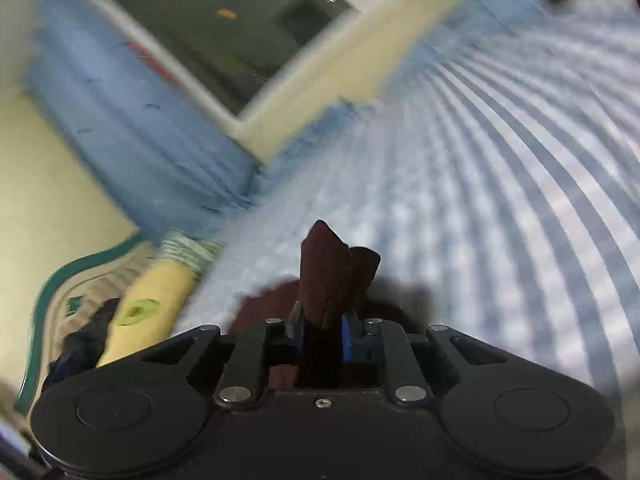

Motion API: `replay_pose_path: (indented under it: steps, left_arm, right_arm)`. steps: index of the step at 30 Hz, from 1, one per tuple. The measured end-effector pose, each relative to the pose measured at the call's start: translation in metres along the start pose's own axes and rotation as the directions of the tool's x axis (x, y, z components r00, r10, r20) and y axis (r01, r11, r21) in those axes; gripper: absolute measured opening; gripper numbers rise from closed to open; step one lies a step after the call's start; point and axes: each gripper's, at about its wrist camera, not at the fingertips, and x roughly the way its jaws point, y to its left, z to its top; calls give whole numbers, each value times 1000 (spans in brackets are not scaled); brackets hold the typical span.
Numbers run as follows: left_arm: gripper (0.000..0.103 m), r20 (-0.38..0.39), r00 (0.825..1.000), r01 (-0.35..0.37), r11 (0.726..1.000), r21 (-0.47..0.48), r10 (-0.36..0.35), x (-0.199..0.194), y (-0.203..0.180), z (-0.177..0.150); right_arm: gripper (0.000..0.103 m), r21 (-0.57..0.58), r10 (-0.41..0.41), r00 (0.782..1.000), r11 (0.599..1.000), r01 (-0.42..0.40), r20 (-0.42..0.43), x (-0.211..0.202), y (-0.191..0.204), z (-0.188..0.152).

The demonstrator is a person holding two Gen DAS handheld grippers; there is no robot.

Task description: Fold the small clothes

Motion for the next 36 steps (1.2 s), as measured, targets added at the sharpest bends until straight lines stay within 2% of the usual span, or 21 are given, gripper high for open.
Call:
replay_pose_path:
  steps: [2,4,6,10,11,13,15,17,19,21,24,26,27,28,29,30,31,32,33,34,36]
  left_arm:
    - [96,-72,997,-1,999,-39,-2,7,4,-1]
    - [96,-149,989,13,998,-69,-23,16,8,-2]
    - [98,-179,983,19,997,-72,-31,21,9,-3]
    - [100,-215,975,53,998,-16,-55,27,12,-1]
    - [100,-219,974,65,998,0,-63,26,13,0]
    - [101,-229,970,94,995,34,-84,22,15,1]
    - [101,-220,971,108,992,65,-91,15,16,-1]
    - [101,-199,976,108,990,89,-88,5,14,-5]
    - [101,-191,978,101,990,95,-82,-5,13,-8]
    - [102,-200,975,113,989,90,-93,-16,14,-11]
    - [102,-221,968,142,986,84,-120,-32,16,-18]
    - [102,-210,969,152,985,84,-132,-42,17,-19]
    - [102,-196,971,155,984,85,-136,-47,19,-16]
    - [102,-182,974,154,984,85,-137,-52,22,-13]
    - [102,-162,977,154,984,85,-139,-56,25,-8]
    - [103,-139,980,153,985,84,-141,-58,28,-2]
    - [103,-118,983,150,985,80,-140,-59,32,4]
    - [103,-101,985,150,986,74,-142,-58,34,10]
    - [102,-87,985,156,986,64,-150,-55,35,18]
    - [102,-74,984,164,985,52,-160,-50,35,26]
    - [103,-57,981,189,982,28,-187,-38,30,39]
  right_arm:
    - [17,-1,-10,1000,1000,10,23,8,2,7]
    - [18,74,-74,995,994,78,-60,27,-15,9]
    - [19,135,-126,978,980,149,-165,43,-40,-1]
    - [27,332,-24,992,941,63,-121,29,-69,-15]
    - [29,326,-31,993,943,67,-116,21,-67,-16]
    - [53,257,-98,989,959,123,-108,-7,-56,-16]
    - [53,129,-179,978,973,192,-106,-36,-34,-17]
    - [53,20,-219,972,975,221,-80,-67,-6,-23]
    - [53,-38,-166,984,986,164,-70,-92,23,-33]
    - [53,-62,-48,996,997,43,-77,-109,55,-51]
    - [52,-67,97,991,992,-103,-94,-103,88,-79]
    - [51,-68,100,989,992,-108,-113,-91,95,-97]
    - [51,-80,44,992,995,-53,-115,-84,93,-107]
    - [46,-88,-46,993,995,36,-107,-77,88,-113]
    - [33,-93,-115,989,990,106,-89,-79,79,-121]
    - [8,-71,-143,987,988,137,-77,-84,67,-128]
    - [0,-31,-147,987,989,145,-71,-91,58,-132]
    - [0,3,-137,989,991,137,-58,-100,53,-133]
    - [8,19,-127,991,992,128,-47,-107,54,-132]
    - [30,17,-127,992,992,127,-28,-115,57,-128]
    - [48,1,-114,992,993,115,46,-131,67,-114]
